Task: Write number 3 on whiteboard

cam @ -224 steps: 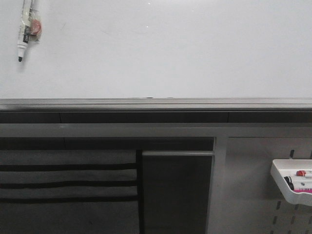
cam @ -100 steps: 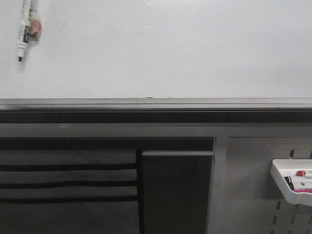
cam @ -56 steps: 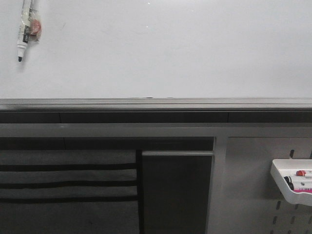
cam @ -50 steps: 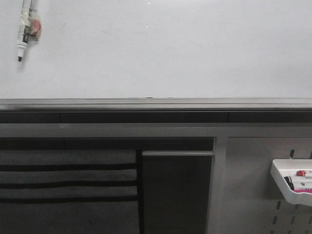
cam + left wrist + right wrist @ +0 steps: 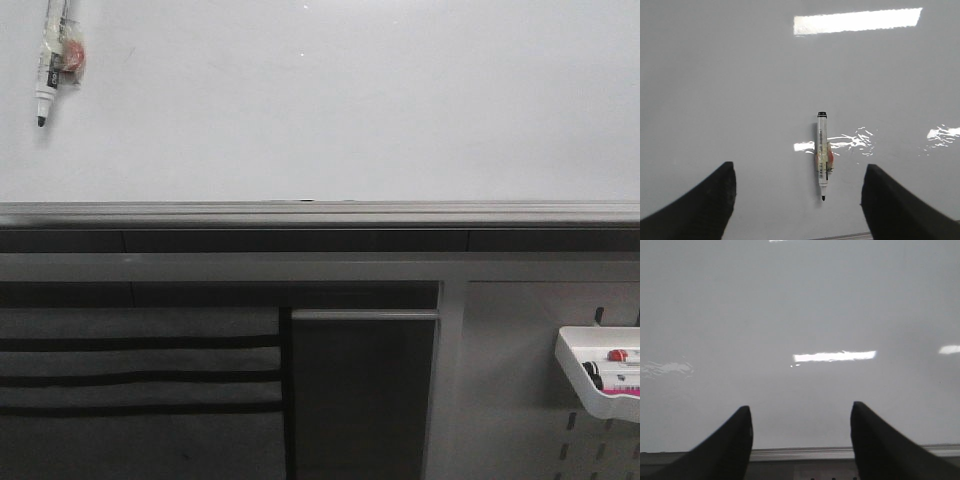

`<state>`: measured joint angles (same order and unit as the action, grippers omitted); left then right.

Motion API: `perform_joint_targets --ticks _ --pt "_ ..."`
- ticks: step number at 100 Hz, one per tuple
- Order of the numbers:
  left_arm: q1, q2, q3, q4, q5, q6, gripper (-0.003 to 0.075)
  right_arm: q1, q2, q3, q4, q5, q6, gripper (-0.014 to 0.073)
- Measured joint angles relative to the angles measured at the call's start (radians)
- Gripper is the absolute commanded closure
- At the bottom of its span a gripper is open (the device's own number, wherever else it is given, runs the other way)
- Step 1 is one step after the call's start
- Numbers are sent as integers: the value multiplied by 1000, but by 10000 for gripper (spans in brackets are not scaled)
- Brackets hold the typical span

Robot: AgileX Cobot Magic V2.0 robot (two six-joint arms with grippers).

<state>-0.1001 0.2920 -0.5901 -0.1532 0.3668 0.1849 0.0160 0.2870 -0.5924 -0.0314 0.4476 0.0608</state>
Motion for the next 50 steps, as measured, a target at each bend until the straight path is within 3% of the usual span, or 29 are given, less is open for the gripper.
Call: perform_joint_targets --ticks 50 --pt "0 5 2 -5 0 0 332 0 2 0 41 -2 0 179"
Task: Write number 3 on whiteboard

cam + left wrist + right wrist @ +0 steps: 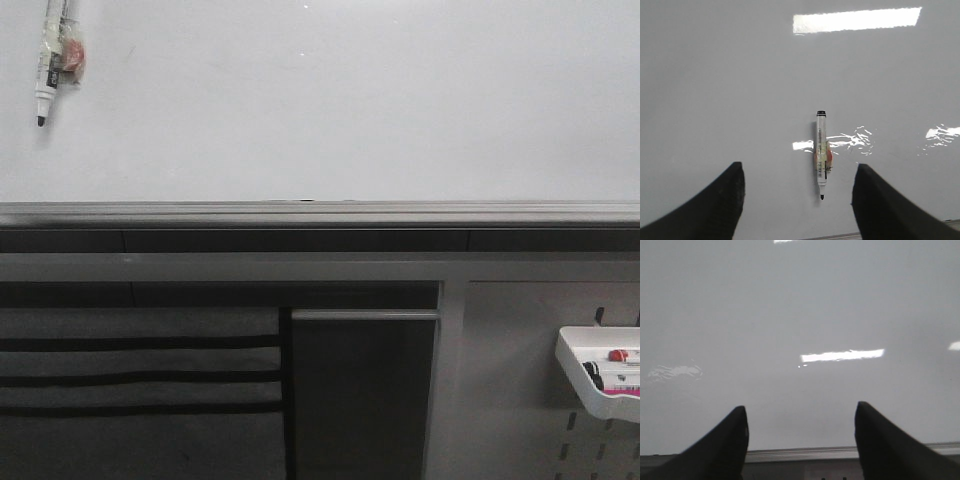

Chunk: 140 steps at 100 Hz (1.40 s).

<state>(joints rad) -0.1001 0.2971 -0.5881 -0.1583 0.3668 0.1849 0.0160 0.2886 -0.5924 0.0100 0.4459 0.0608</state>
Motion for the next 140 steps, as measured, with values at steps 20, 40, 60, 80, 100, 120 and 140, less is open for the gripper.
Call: perform_joint_targets --ticks 20,40,60,80,100,120,140 --pt "0 97 -10 0 50 23 370 11 62 -33 104 107 -88 179" --pt "0 292 -79 -7 83 67 375 86 173 -78 395 176 -396 179" --pt "-13 514 -122 -32 81 83 375 185 275 -79 558 175 -550 179" --pt "-86 723 -157 -38 -5 98 375 271 340 -79 573 146 -570 179" --pt "-111 897 -203 -39 -147 98 375 294 353 -79 575 121 -572 179" --pt "-111 1028 -286 -39 -176 98 375 295 353 -79 575 121 -575 179" --pt "-111 1123 -342 -40 -185 98 375 295 353 -79 577 119 -575 179"
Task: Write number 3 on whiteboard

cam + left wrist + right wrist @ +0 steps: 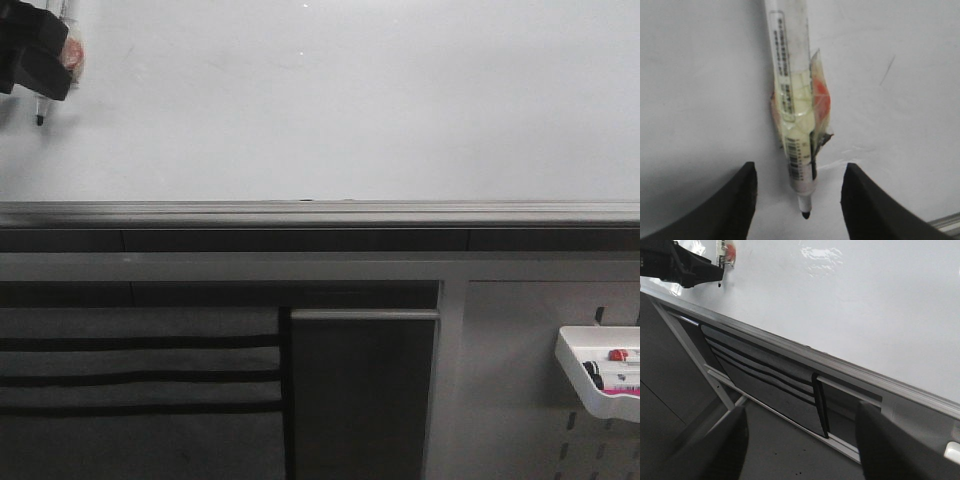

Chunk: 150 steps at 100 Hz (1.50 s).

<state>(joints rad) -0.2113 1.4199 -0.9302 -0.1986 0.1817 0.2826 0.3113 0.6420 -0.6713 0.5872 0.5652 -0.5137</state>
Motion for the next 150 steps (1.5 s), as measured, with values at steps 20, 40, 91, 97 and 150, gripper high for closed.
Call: perform_joint_targets --ticks 20,40,91,97,150 --pt "0 40 -15 0 -39 0 379 0 0 0 0 -1 0 179" --pt "0 47 -15 0 -46 0 505 0 0 0 0 -2 0 179" --pt "0 1 -56 60 185 19 738 0 1 -49 0 109 2 179" --pt "0 -23 -82 67 290 52 738 0 7 -76 0 155 6 179" --pt "-331 -250 -169 -161 846 497 738 2 256 -289 59 536 -379 179"
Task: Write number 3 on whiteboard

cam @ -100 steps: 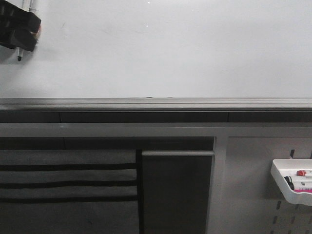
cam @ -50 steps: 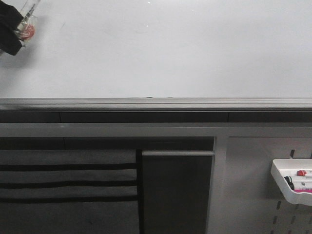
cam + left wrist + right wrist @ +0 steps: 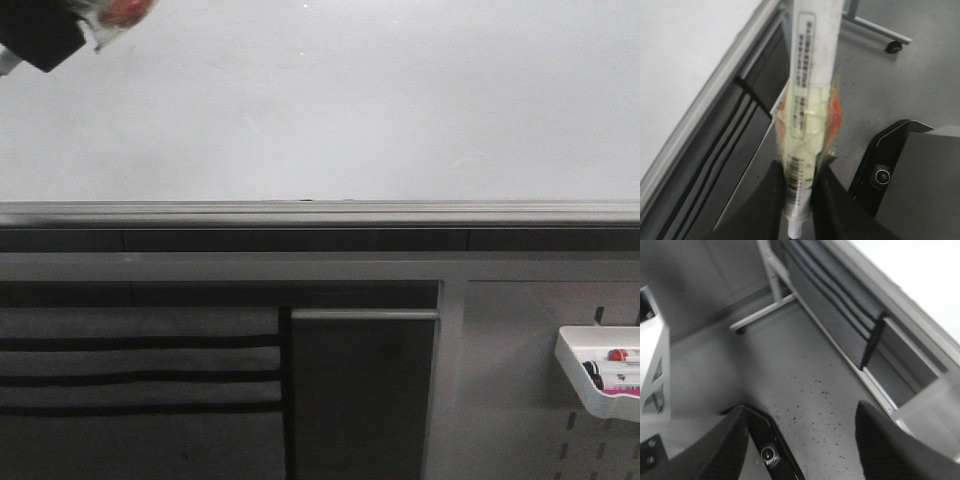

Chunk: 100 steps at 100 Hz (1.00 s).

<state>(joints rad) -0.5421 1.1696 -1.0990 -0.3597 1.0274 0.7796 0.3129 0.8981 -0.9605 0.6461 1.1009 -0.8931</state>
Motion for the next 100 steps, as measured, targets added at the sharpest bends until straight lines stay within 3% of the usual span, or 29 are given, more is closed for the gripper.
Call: perform_joint_targets --ticks 16,33,64,100 --pt "-159 -3 0 -2 4 29 738 53 97 -53 54 10 -161 179" --pt "-261 -3 0 -2 4 58 738 158 192 -128 63 10 -209 179" --pt "-275 -3 0 -2 4 61 738 307 355 -247 66 -3 -181 181" --pt "-275 -3 0 -2 4 61 738 339 388 -269 68 -25 -115 246"
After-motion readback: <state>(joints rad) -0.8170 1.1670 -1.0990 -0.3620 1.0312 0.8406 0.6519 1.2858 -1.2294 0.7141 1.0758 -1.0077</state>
